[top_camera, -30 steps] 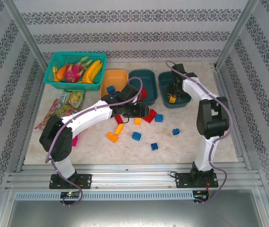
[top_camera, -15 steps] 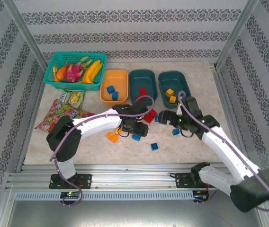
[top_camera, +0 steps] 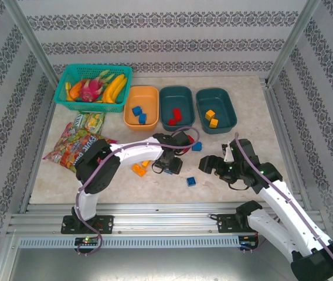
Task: Sort the legos into containers by color
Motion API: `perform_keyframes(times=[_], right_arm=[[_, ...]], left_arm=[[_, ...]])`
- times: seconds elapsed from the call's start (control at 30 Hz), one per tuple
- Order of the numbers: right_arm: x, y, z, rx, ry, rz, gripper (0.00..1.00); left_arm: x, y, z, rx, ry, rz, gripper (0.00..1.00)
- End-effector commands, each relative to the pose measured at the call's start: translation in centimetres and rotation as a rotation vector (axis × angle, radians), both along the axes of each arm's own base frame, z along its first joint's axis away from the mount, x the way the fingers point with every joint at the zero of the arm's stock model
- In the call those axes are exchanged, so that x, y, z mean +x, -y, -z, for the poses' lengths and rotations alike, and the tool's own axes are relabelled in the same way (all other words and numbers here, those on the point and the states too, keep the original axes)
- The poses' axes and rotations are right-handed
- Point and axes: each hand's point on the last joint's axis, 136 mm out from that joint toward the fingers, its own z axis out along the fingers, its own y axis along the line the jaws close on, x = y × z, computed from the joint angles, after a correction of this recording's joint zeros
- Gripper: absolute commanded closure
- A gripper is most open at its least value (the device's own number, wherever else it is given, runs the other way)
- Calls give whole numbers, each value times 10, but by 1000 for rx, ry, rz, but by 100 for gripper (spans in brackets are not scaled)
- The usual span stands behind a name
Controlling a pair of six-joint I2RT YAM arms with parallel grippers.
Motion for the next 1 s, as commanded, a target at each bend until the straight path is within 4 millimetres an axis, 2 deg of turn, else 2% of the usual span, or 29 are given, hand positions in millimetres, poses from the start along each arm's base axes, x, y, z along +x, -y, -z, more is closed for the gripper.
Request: perform_keyframes(times=[0.0, 0.13, 0.3, 0.47, 0.6, 0.67, 0.77, 0.87, 0.97], right_arm=[[-3, -3, 1, 25, -23, 5, 14], [-1, -3, -1, 31, -17, 9, 16], [6, -10, -17, 63, 46, -25, 17], [27, -29, -51, 174, 181, -64, 18], [51, -44, -73, 206, 269, -83, 18], [67, -51, -81, 204, 309, -82, 17], [89, -63, -83, 180, 315, -85, 17], [107, -75, -83, 156, 293, -103, 17], [124, -84, -79, 128, 284, -100, 17]], left_arm=[[-5, -2, 2, 62, 8, 31, 49], [0, -6, -7, 80, 42, 18, 59], [16, -14, -49, 68, 125, -19, 62], [49, -38, -93, -22, 155, -134, 62], [85, -66, -112, -83, 166, -244, 62], [108, -80, -119, -107, 188, -293, 62], [139, -101, -124, -110, 208, -346, 62], [165, -117, -120, -99, 208, -385, 62], [187, -124, -109, -93, 200, -402, 62]])
